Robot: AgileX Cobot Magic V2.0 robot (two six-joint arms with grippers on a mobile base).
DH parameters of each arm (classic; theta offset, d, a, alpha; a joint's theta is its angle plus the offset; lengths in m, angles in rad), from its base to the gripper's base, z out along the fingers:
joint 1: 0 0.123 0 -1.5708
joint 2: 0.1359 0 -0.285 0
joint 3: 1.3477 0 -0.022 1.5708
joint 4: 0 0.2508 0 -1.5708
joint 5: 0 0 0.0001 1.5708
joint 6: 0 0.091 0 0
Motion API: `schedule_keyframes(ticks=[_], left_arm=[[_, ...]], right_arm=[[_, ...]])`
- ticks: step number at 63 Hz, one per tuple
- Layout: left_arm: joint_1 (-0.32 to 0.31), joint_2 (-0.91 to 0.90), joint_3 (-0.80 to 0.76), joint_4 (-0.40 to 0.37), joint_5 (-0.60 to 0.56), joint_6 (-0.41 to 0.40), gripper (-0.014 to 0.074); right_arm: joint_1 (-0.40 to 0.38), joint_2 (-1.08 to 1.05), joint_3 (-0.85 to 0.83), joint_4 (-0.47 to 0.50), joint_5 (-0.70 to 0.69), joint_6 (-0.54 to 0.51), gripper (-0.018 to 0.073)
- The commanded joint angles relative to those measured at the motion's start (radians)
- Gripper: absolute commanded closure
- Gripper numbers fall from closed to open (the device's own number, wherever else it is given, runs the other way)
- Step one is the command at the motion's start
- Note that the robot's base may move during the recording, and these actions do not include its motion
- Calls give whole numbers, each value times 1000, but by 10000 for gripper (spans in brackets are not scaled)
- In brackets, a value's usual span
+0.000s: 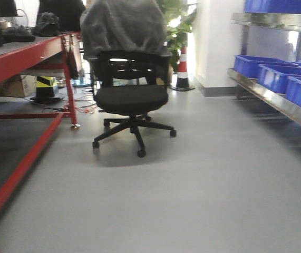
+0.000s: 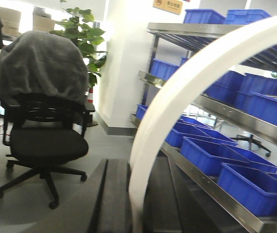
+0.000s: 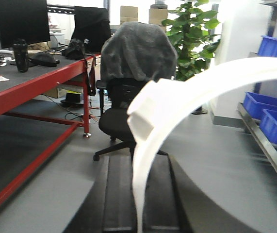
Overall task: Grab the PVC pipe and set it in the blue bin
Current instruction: 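Drive the base to the shelf of blue bins carrying both clamps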
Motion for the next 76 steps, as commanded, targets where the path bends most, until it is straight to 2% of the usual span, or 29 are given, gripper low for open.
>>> schedule_keyframes(ticks=[1, 76], left_arm=[[5, -7, 0, 2, -20, -4, 707], [5, -7, 0, 2, -20, -4, 707]], right_arm=[[-6, -4, 0, -10, -29, -4, 720], [-6, -4, 0, -10, -29, -4, 720]])
